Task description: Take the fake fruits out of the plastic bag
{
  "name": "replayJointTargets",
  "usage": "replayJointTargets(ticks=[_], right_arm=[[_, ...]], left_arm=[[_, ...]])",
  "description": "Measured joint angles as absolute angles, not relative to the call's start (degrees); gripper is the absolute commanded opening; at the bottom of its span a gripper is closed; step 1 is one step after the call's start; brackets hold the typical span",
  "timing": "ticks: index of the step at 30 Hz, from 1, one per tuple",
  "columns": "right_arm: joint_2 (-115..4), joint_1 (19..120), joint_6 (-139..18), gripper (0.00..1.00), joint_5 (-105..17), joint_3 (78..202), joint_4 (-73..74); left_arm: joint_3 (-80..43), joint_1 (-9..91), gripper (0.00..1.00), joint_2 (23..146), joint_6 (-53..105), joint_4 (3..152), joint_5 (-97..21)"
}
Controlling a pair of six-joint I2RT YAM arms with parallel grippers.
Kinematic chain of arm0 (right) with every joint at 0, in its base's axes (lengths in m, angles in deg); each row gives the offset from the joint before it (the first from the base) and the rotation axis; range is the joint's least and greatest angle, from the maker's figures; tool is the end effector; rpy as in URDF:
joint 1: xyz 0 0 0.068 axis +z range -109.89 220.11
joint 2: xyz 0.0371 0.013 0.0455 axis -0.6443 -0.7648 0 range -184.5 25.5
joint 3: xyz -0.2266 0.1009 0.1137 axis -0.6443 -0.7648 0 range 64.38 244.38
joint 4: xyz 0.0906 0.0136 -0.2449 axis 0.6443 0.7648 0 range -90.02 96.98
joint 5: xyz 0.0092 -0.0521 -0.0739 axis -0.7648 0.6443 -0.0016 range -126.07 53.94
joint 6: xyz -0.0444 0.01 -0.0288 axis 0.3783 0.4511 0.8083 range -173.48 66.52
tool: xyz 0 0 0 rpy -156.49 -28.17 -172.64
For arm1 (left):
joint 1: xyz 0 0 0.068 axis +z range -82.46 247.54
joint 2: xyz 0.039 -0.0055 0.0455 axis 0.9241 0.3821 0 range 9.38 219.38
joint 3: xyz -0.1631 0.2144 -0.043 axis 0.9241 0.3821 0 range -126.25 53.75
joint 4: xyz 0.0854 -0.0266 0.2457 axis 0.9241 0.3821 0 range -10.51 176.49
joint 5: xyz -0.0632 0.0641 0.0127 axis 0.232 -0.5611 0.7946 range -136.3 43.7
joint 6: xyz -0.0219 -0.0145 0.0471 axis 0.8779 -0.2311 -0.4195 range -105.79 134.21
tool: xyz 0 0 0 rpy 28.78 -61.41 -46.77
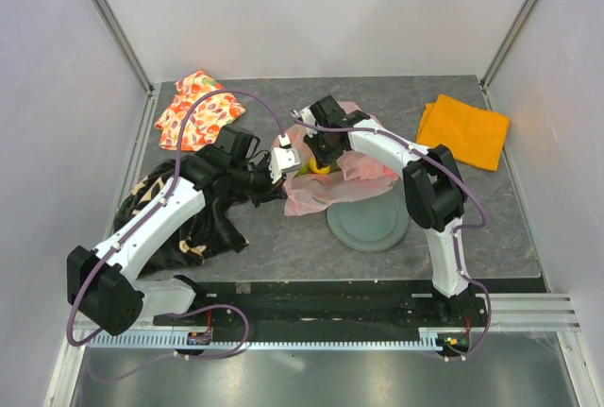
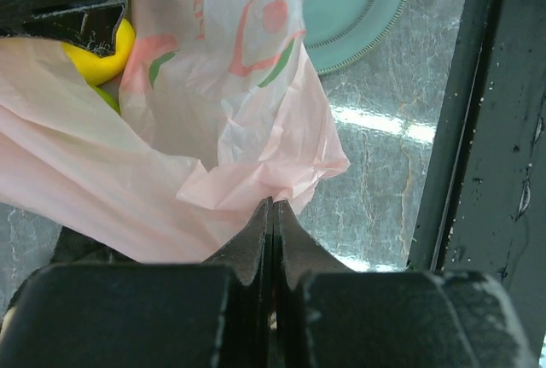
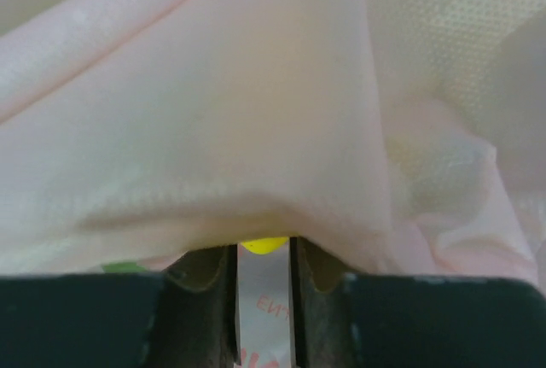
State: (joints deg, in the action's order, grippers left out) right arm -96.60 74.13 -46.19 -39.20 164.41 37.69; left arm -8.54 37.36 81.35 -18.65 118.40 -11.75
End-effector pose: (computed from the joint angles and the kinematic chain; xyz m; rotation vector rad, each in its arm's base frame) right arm 0.3845 0.2617 0.2061 -0.9462 2.4552 0.2342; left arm 0.2131 -0.1473 0.3050 1.4457 1.8354 -0.7009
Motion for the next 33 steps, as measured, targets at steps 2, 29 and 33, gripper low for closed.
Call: replayJointTargets(ticks=[2,29,33], right_arm=[[-95.6,74.1,-45.4,0.11,-39.2,164.0,38.3],[-87.7,74.2,-42.5,0.70,-48.4,161.5,45.4],[-93.5,74.2,-44.6,0.71,-46.5,165.5,44.4]], left_arm=[[-8.5,37.6,0.02,81.4,-18.6,117.9,-12.0],[-10.2,38.7,0.02,82.9,-17.4,113.5,-13.5],[-10.2,39.6,0.02,82.9,-16.5,112.9,-13.1]])
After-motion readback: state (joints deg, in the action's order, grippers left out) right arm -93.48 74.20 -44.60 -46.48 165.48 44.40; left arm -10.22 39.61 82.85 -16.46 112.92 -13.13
